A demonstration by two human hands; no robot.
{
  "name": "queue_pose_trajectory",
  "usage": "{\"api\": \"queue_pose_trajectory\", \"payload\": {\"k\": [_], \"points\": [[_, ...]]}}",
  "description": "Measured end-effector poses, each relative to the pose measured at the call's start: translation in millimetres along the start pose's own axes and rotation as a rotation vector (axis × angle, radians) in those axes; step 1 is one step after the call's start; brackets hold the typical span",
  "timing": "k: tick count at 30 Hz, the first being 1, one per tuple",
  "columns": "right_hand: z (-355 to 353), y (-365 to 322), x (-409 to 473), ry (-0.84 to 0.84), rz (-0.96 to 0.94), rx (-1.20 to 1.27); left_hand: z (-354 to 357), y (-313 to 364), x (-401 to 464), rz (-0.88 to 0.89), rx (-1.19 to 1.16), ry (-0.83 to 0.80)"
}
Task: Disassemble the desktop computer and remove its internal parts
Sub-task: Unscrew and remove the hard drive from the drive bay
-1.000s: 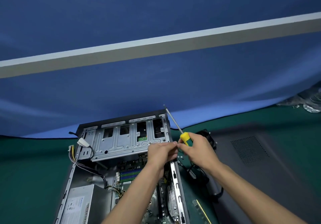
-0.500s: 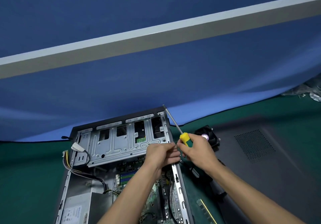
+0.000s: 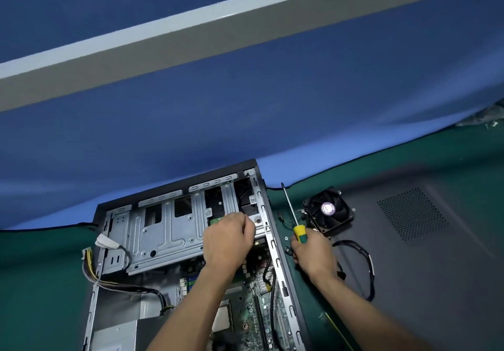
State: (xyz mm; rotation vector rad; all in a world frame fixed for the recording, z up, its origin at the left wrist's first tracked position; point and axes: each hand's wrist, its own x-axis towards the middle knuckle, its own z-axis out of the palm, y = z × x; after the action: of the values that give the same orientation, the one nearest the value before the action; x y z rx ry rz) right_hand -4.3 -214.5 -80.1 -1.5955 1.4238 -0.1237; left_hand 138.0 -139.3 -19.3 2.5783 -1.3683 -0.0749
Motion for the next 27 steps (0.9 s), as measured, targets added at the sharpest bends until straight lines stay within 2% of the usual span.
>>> {"api": "queue_pose_trajectory", "payload": {"k": [8, 15, 21, 25, 27], "points": [[22.4, 0.9, 24.4, 0.044, 0.108, -0.257, 10.6, -4.8, 3.9, 0.071, 0.004, 0.181], [34.3, 7.1, 23.8, 0.009, 0.122, -0.258, 14.9, -7.9, 3.7, 0.071, 0.001, 0.221], [21.4, 8.7, 18.7, 0.035, 0.079, -0.167, 10.9, -5.7, 3.3, 0.073, -0.013, 0.188], [3.6, -4.3, -1.5, -0.015, 0.030, 0.114, 9.2, -5.8, 0.9, 0.106, -0.037, 0.180], [-10.9, -15.2, -13.7, -0.043, -0.041, 0.148, 9.4, -6.6, -0.5, 0.105, -0.035, 0.177]]}}
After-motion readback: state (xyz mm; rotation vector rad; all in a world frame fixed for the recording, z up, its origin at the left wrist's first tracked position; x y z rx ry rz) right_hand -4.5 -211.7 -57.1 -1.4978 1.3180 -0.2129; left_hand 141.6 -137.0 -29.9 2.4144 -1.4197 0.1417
